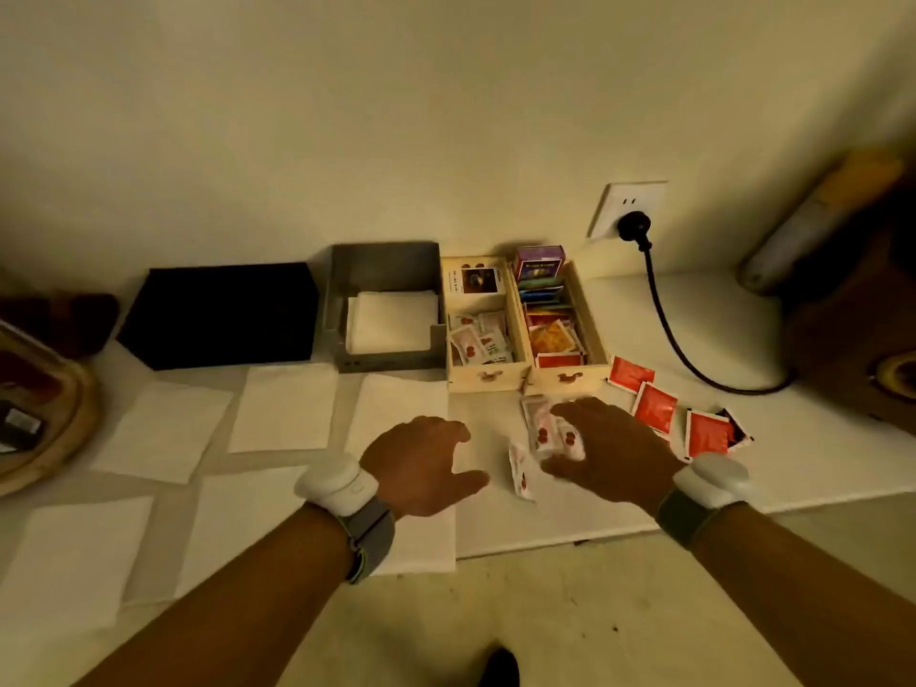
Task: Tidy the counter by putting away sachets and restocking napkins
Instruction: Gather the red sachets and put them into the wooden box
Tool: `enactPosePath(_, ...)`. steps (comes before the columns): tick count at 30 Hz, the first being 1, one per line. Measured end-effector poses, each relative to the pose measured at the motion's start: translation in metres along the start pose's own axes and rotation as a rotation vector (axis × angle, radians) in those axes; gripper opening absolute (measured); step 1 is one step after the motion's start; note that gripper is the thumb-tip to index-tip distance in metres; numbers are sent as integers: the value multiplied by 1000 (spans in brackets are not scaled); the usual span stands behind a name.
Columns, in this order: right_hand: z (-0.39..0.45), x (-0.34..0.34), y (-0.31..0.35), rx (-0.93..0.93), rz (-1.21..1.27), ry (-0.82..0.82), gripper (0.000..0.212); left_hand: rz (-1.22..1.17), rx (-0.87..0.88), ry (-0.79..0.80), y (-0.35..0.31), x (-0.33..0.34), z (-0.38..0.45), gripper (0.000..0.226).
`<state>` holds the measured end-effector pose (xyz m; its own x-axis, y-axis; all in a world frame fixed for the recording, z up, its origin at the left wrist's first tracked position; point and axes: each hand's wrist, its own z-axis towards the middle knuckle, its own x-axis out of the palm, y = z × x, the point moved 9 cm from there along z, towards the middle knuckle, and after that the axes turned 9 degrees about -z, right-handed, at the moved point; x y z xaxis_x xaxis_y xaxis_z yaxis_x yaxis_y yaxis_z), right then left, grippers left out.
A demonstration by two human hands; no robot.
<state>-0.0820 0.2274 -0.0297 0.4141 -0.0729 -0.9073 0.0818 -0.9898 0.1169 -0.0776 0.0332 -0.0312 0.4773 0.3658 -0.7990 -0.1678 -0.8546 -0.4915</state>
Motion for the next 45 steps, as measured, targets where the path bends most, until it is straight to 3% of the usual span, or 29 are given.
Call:
enactPosePath(4, 10, 9, -15, 0, -55, -44, 78, -84, -101, 13, -16, 27, 26, 66)
enactPosePath(11, 20, 8, -18, -31, -50, -170, 75, -263, -246, -131, -40, 41, 57, 72)
enactPosePath(29, 32, 15, -6, -49, -83, -189, 38, -212, -259, -106, -70, 45, 85, 44)
enactPosePath(35, 37, 19, -6, -77, -93, -229, 37, -256, -217, -158, -61, 46, 80, 31)
enactPosePath(40, 37, 11, -14, -72, 21, -199, 34, -337, -202, -149, -50, 41, 71, 24)
enactPosePath(45, 29, -8, -11, -96, 342, -107, 38, -451, -198, -207, -38, 9, 52, 30)
